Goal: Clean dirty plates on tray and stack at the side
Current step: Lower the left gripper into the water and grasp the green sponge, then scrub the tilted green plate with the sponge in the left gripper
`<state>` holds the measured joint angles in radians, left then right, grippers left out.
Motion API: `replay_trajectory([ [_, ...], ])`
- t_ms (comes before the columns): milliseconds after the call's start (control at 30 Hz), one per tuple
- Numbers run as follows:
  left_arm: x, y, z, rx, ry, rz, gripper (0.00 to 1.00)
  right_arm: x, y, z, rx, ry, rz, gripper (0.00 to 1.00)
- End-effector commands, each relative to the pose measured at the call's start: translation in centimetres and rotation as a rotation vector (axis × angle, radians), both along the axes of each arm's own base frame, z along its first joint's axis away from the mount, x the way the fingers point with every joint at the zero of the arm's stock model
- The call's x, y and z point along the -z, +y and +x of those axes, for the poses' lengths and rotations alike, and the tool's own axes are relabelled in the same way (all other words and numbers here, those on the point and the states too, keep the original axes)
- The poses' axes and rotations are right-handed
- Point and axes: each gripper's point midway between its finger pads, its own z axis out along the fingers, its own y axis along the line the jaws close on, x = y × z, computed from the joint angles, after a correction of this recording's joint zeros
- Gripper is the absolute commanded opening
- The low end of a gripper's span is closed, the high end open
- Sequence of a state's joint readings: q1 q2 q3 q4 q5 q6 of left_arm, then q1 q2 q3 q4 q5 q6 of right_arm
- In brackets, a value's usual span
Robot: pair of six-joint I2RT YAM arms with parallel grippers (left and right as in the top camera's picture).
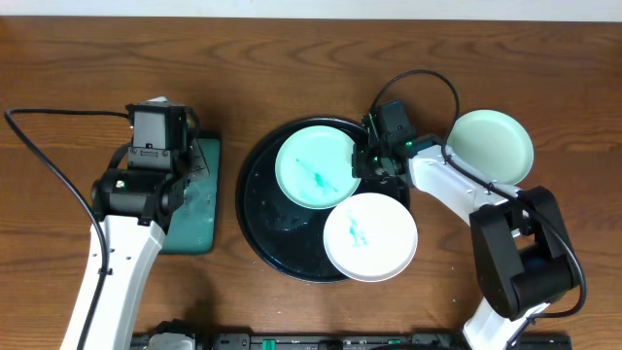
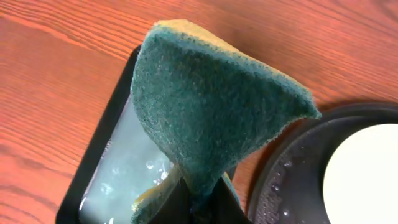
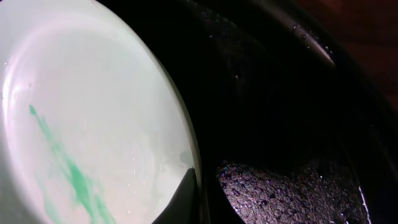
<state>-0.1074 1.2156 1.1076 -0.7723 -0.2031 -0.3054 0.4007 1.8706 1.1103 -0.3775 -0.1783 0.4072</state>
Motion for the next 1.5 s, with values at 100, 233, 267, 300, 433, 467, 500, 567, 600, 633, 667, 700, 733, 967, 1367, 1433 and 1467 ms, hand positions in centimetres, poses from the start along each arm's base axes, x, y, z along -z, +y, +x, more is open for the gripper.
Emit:
replay_trajectory([
  [100,-0.8,0.8,0.2,-0.016,-0.023,0.051,0.07,-0.5,0.1,-0.1,-0.024,-0.021,-0.011,0.02],
  [233,-0.7,0.9,0.1,-0.020,-0.017,0.049,0.07,-0.5,0.1,-0.1,-0.024,-0.021,-0.011,0.01],
  [267,-0.5,0.9,0.1,-0.026,-0.010,0.046,0.07,-0.5,0.1,-0.1,-0.024,-0.021,-0.011,0.02],
  [300,-0.2,0.9,0.0,-0.040,0.001,0.040,0.07,-0.5,0.1,-0.1,-0.024,-0.021,-0.011,0.02],
  [433,1.9,2.0,-0.6,-0.134,0.079,0.008,0.07,-0.5,0.1,-0.1,-0.023,-0.021,-0.011,0.02],
  [467,2.7,2.4,-0.8,-0.163,0.108,0.001,0.07,-0.5,0.1,-0.1,-0.023,-0.021,-0.011,0.02],
  [500,3.5,2.9,-1.0,-0.194,0.140,-0.004,0.07,-0.5,0.1,-0.1,-0.023,-0.021,-0.011,0.01],
  [567,5.3,3.4,-1.5,-0.226,0.216,-0.028,0.07,-0.5,0.1,-0.1,-0.023,-0.021,-0.011,0.02],
  [600,6.5,3.4,-1.6,-0.229,0.266,-0.060,0.08,-0.5,0.1,-0.1,-0.023,-0.020,-0.011,0.02],
  [633,7.6,3.1,-1.8,-0.222,0.308,-0.099,0.07,-0.5,0.1,-0.1,-0.023,-0.020,-0.011,0.02],
  [667,8.2,2.9,-1.8,-0.212,0.335,-0.126,0.07,-0.5,0.1,-0.1,-0.023,-0.019,-0.012,0.02],
  [700,9.1,2.3,-1.9,-0.182,0.371,-0.177,0.07,-0.4,0.1,-0.2,-0.023,-0.018,-0.012,0.02],
  [733,9.7,1.7,-1.8,-0.151,0.393,-0.216,0.07,-0.4,0.1,-0.2,-0.023,-0.017,-0.012,0.02],
  [967,10.9,0.8,-2.2,-0.087,0.452,-0.338,0.07,-0.4,0.1,-0.2,-0.023,-0.016,-0.012,0.02],
  [1367,9.8,-5.9,-1.7,0.083,0.458,-0.405,0.07,-0.6,1.0,-0.7,-0.048,-0.001,0.024,0.01],
  [1433,9.3,-7.9,-1.4,0.135,0.447,-0.394,0.07,-0.6,1.5,-0.9,-0.059,-0.004,0.026,0.02],
  [1467,9.1,-8.8,-1.2,0.156,0.437,-0.393,0.07,-0.6,1.8,-1.0,-0.066,-0.005,0.026,0.02],
])
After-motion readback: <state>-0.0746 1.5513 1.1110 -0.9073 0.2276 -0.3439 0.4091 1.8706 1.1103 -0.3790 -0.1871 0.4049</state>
